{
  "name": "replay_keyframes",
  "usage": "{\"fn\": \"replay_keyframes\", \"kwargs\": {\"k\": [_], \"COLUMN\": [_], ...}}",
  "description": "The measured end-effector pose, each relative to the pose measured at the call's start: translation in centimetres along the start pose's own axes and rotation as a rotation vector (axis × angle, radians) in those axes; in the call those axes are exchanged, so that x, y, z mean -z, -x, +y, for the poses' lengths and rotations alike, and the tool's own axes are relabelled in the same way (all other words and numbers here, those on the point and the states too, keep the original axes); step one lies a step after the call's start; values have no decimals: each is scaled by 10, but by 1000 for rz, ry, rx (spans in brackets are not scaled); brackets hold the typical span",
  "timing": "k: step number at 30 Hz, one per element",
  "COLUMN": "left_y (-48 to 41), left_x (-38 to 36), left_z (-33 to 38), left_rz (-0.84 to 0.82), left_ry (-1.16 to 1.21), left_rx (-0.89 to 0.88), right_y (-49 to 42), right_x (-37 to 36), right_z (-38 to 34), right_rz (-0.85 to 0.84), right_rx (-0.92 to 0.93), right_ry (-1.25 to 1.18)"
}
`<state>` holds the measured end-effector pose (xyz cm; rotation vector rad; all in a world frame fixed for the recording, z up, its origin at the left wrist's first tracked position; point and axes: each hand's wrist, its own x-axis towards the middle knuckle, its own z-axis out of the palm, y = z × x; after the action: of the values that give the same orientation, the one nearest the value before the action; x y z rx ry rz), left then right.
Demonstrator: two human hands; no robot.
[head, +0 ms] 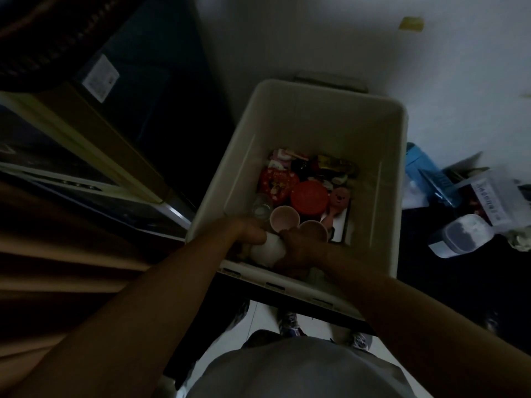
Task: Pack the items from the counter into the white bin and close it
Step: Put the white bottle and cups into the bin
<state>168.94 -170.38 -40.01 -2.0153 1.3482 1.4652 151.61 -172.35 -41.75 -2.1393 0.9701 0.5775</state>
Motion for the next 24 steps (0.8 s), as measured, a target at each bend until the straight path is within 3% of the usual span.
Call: {"fn": "replay_keyframes", "kwargs": {"k": [12,16,24], "left_y": [-8,-11,-23], "left_x": [2,0,-1], "left_z": [24,23,18], "left_rz": [29,70,74], "left_ry": [-19,-51,-35], "left_rx": [-53,-105,-83], "right_y": [-7,-8,-15], "right_x": [-4,-5,-8], "right_z": [8,5,5], "right_rz": [69,-1,-10], "right_rx": [-131,12,56], "right_ry": [-51,-40,50]}}
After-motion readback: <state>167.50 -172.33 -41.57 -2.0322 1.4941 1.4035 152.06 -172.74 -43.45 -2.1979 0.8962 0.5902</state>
